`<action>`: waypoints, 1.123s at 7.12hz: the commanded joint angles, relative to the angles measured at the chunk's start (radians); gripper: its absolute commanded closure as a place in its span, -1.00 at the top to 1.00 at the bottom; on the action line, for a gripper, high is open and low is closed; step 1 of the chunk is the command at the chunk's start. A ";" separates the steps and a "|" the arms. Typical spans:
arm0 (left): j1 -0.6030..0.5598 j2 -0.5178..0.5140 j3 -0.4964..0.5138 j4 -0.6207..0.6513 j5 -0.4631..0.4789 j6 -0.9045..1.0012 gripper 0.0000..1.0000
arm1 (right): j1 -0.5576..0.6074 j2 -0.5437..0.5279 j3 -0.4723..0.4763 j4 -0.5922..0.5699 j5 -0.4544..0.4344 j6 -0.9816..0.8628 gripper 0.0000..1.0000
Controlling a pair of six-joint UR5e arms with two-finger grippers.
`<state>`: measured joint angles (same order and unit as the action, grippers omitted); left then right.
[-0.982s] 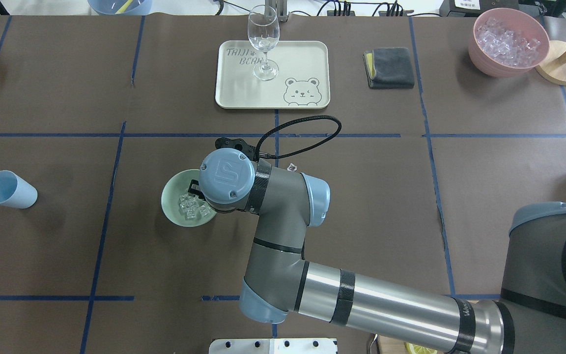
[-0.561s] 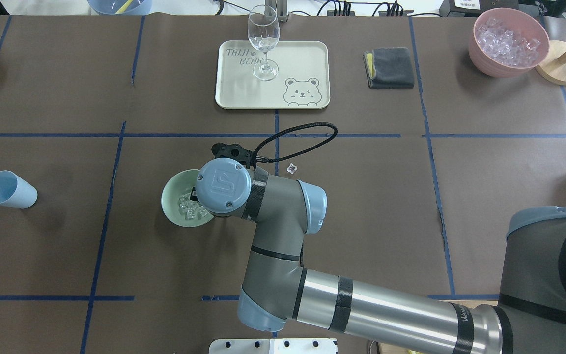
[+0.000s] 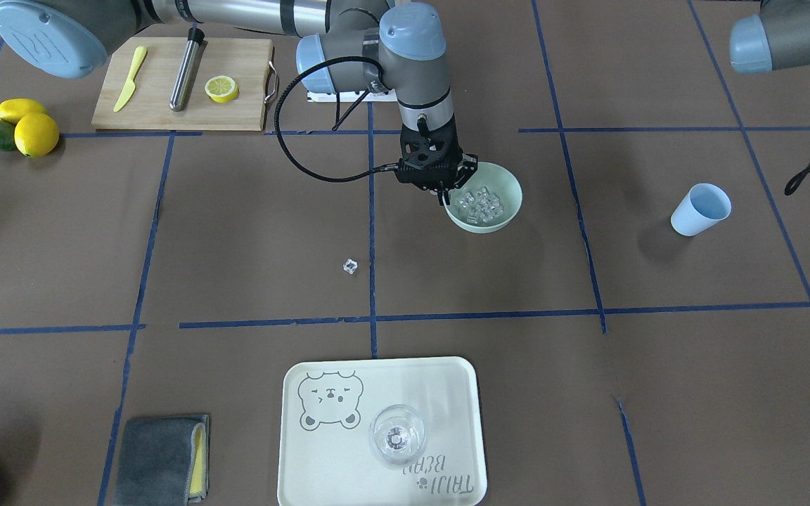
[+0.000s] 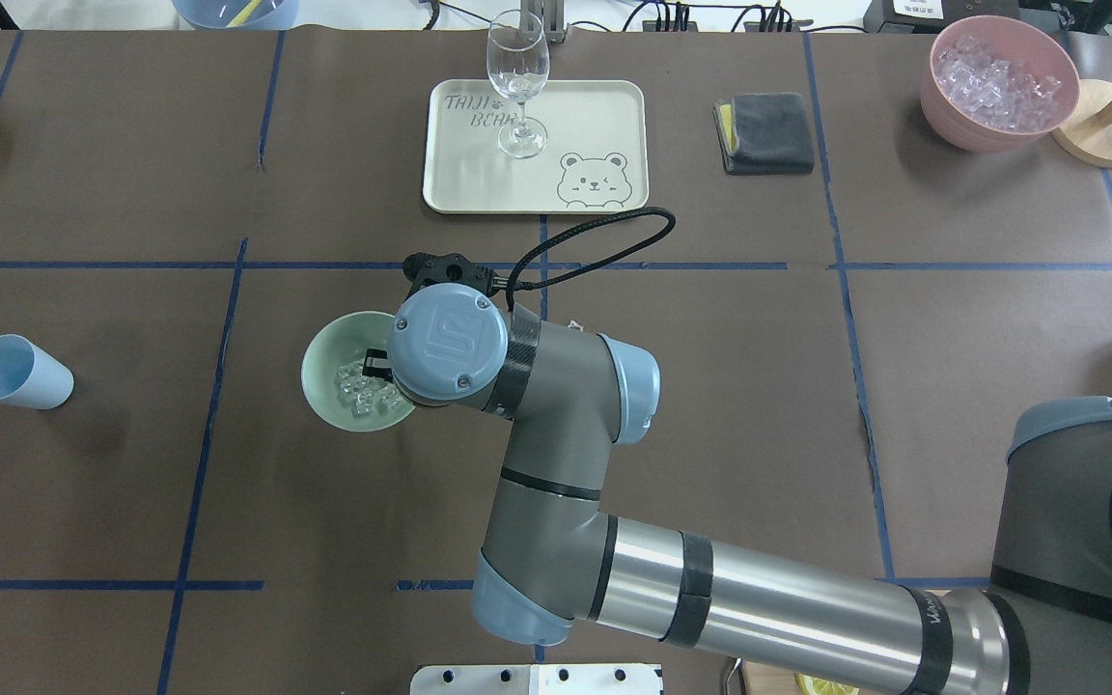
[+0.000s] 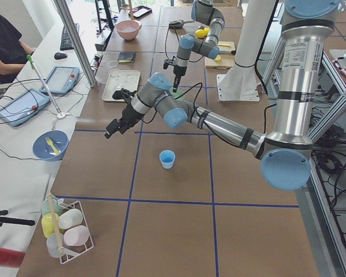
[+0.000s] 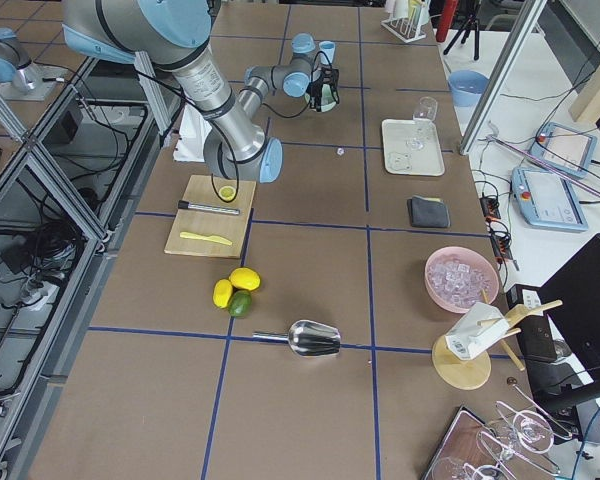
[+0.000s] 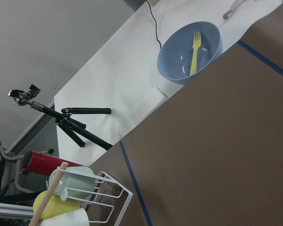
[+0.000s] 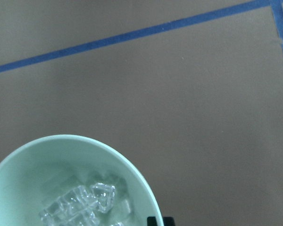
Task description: Pour ice into bowl
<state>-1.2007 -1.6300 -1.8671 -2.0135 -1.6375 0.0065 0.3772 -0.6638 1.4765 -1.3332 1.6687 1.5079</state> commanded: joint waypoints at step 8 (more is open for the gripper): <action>-0.339 -0.054 0.112 0.664 -0.693 0.254 1.00 | 0.722 -0.946 0.569 0.011 0.529 -0.750 -1.00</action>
<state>-1.5272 -1.7006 -1.7756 -1.3645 -2.2803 0.2631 0.9749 -1.4647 2.0551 -1.3223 2.1438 0.9823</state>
